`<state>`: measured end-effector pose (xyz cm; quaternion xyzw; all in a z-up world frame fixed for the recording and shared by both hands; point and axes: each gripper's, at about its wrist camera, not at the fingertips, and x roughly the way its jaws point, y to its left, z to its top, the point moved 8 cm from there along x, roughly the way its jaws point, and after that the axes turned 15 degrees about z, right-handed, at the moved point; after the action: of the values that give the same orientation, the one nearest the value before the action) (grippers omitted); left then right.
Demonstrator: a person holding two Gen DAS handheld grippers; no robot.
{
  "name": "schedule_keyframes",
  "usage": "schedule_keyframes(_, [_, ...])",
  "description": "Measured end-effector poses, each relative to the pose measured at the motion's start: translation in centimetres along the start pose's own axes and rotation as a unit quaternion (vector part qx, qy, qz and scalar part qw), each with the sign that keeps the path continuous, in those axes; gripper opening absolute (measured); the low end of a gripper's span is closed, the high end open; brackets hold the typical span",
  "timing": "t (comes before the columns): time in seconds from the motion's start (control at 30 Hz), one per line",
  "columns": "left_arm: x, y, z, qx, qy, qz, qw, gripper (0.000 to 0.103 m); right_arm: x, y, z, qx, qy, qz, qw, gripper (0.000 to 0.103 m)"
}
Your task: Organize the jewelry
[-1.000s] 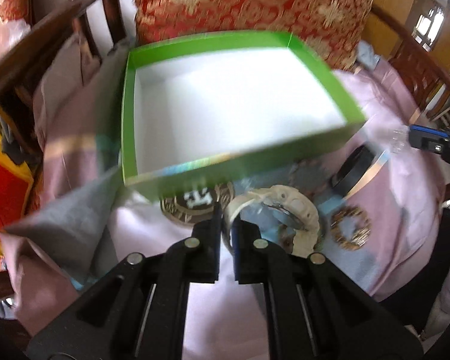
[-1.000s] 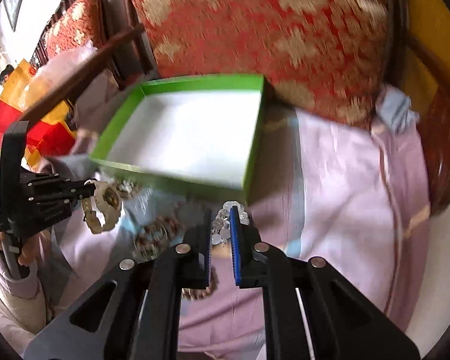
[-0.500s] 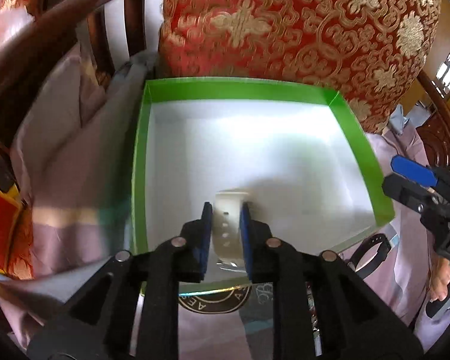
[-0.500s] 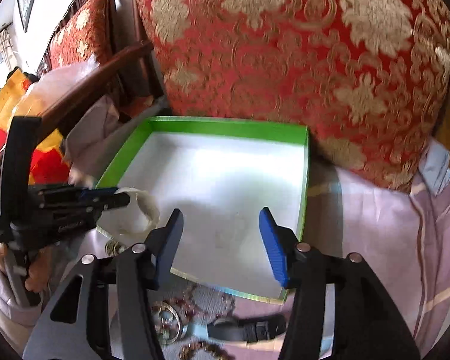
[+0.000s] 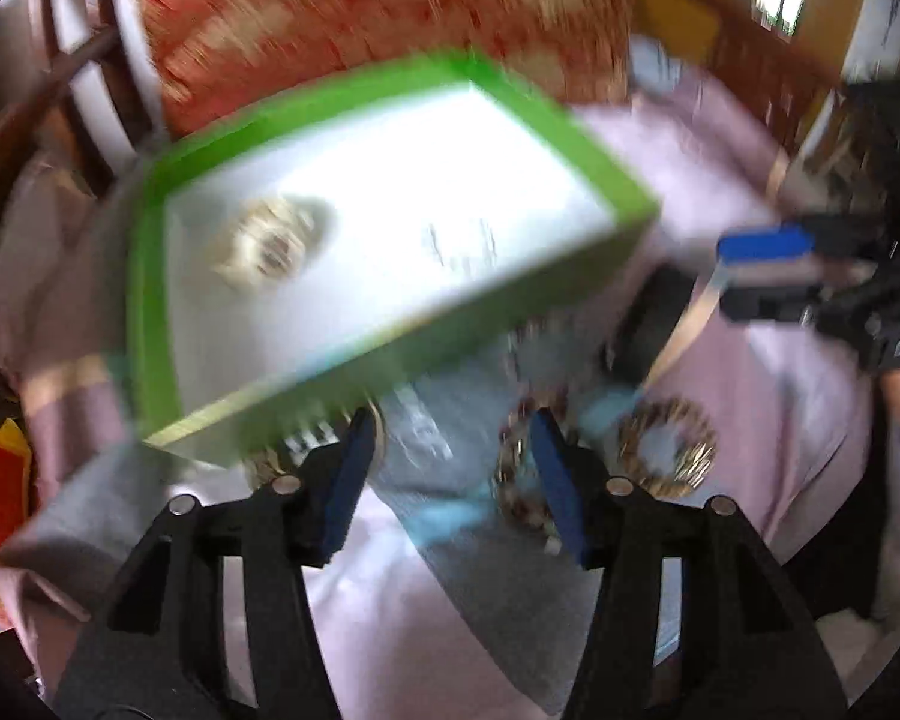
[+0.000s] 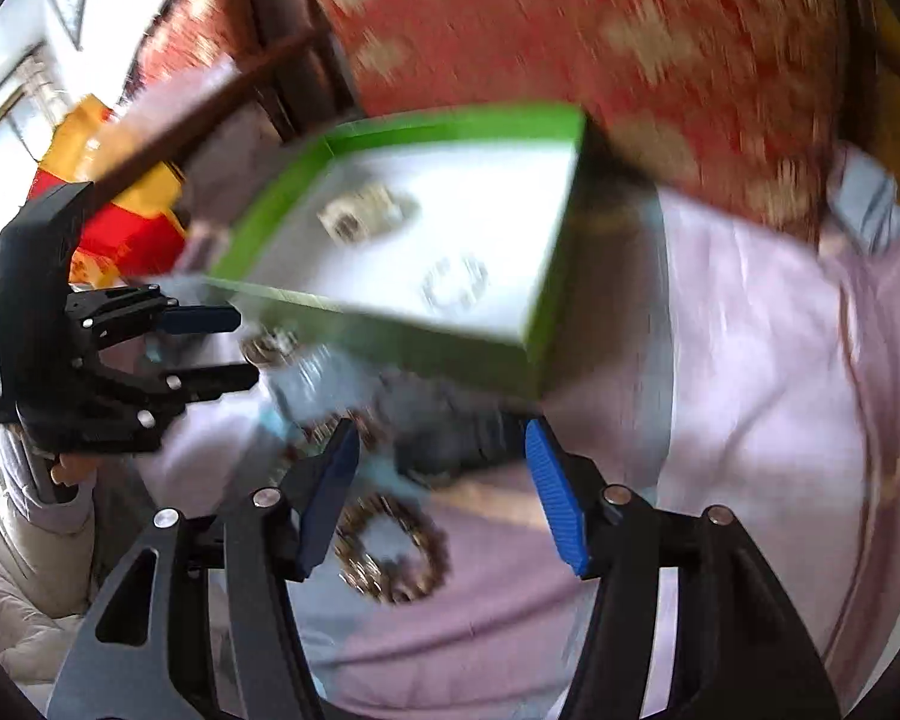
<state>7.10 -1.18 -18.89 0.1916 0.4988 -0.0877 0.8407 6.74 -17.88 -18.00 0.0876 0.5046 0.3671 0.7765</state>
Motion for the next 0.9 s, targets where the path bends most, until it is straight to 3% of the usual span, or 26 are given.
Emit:
schedule_keyframes(0.13, [3.6, -1.7, -1.7, 0.03, 0.068, 0.016, 0.9971, 0.05, 2.7, -0.2, -0.4, 0.007, 0.015, -0.005, 1.0, 0.056])
schedule_keyframes(0.2, [3.9, -1.8, -1.7, 0.028, 0.068, 0.012, 0.9972, 0.046, 3.9, 0.6, -0.9, -0.004, 0.03, -0.005, 1.0, 0.03])
schedule_keyframes(0.27, [3.9, -1.7, -2.0, 0.026, 0.077, 0.008, 0.9967, 0.023, 4.8, 1.1, -1.4, -0.015, 0.047, -0.004, 0.999, 0.015])
schedule_keyframes(0.3, [4.1, -1.5, -2.2, 0.026, 0.081, 0.013, 0.9963, 0.017, 4.8, 1.3, -1.4, -0.019, 0.046, -0.004, 0.999, 0.013])
schedule_keyframes(0.37, [4.2, -1.0, -2.4, 0.022, 0.085, 0.018, 0.996, 0.01, 4.6, 1.5, -1.2, -0.024, 0.04, -0.004, 0.999, 0.012])
schedule_keyframes(0.5, [4.0, 1.0, -2.6, -0.003, 0.087, 0.021, 0.996, 0.007, 3.8, 0.6, -0.9, -0.015, 0.029, -0.013, 0.999, 0.011])
schedule_keyframes(0.6, [2.2, 2.1, -2.3, -0.022, 0.058, 0.0, 0.9981, 0.005, 2.9, 0.7, -0.6, -0.018, 0.019, -0.01, 1.0, 0.01])
schedule_keyframes(0.7, [0.4, 3.2, -2.4, -0.04, 0.029, -0.022, 0.9985, 0.005, 2.4, 1.9, -0.3, -0.035, 0.01, 0.02, 0.999, 0.01])
schedule_keyframes(0.8, [1.1, 4.0, -2.7, -0.055, 0.043, -0.021, 0.9973, 0.006, 3.4, 2.4, -0.7, -0.044, 0.027, 0.018, 0.999, 0.014])
schedule_keyframes(0.9, [2.1, 2.7, -3.2, -0.028, 0.061, -0.017, 0.9976, 0.006, 3.9, 2.4, -1.1, -0.053, 0.044, 0.006, 0.998, 0.014])
